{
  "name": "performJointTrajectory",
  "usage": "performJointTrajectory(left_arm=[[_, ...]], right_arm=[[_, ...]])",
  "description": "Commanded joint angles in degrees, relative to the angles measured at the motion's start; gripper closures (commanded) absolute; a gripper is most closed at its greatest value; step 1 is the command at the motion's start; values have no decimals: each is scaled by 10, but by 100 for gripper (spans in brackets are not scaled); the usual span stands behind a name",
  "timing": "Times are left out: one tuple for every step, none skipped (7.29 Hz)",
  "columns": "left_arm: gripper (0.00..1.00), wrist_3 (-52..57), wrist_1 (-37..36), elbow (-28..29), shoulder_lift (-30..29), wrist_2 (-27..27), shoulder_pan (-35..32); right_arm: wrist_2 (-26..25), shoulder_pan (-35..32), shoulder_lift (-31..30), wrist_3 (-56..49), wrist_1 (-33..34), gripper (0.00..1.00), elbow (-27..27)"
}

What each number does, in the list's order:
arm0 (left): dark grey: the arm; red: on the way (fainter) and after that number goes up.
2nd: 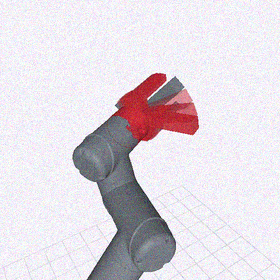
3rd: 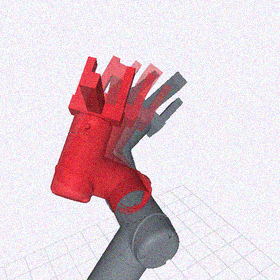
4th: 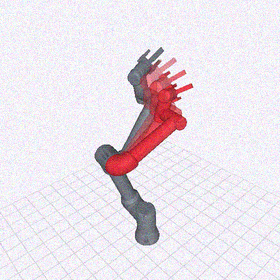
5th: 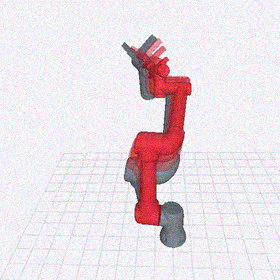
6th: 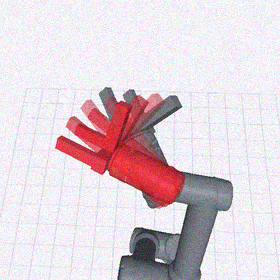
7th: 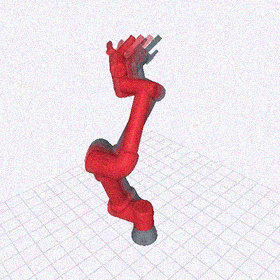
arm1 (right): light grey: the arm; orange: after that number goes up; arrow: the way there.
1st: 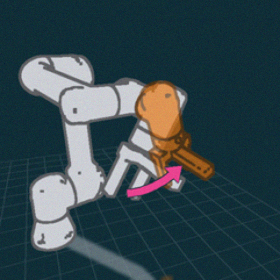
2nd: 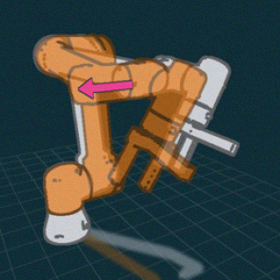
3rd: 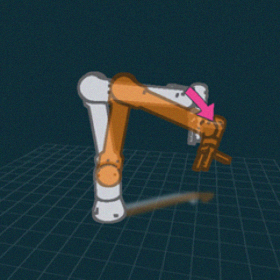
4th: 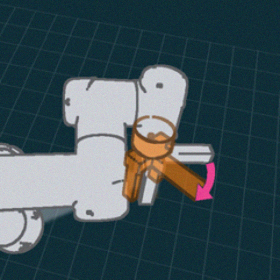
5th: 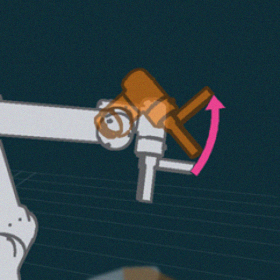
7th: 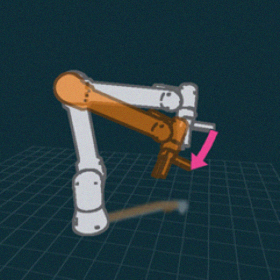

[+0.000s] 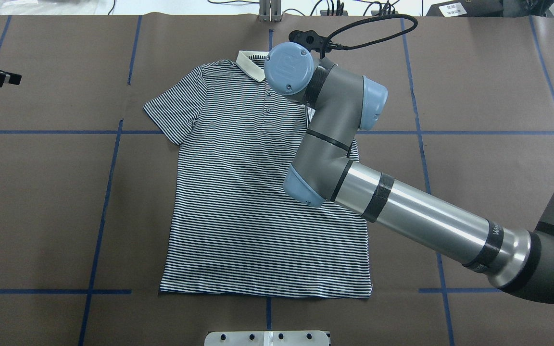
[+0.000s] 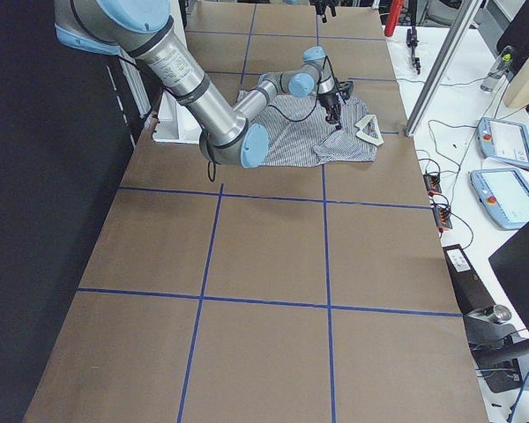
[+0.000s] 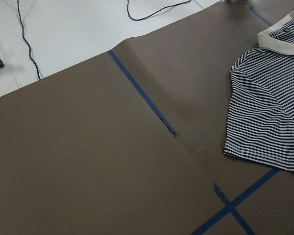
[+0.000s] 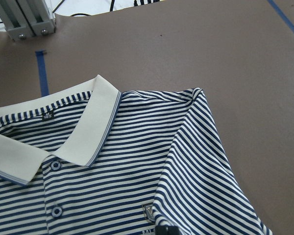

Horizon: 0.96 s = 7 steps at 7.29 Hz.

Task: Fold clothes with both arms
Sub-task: 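Fold the sleeve nearest the right gripper inward over the shirt body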

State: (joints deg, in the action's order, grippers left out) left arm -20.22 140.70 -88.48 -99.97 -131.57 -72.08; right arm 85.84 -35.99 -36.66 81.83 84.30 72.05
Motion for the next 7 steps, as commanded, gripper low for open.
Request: performJointTrajectory(left_arm=[[0,0,0,-1,0,0,0],[0,0,0,-1,0,0,0],[0,0,-1,0,0,0,0],[0,-1,-2,2,0,1,6],[0,-10,-3,2,0,22,22],[0,-72,-3,2,-7,70,50],[1,-170,-6,4,-31,78,84]], right_arm=[[-5,8,8,-5,-1,61,-6],[-5,11,8,-16,-1,1,-7],[-4,10,13,-27,-1,0,-7],[6,1,22,-53,2,0,-6],[62,-24,21,-95,2,0,-2],[128,-60,15,-141,2,0,3],[162,-96,-2,-199,0,0,21]])
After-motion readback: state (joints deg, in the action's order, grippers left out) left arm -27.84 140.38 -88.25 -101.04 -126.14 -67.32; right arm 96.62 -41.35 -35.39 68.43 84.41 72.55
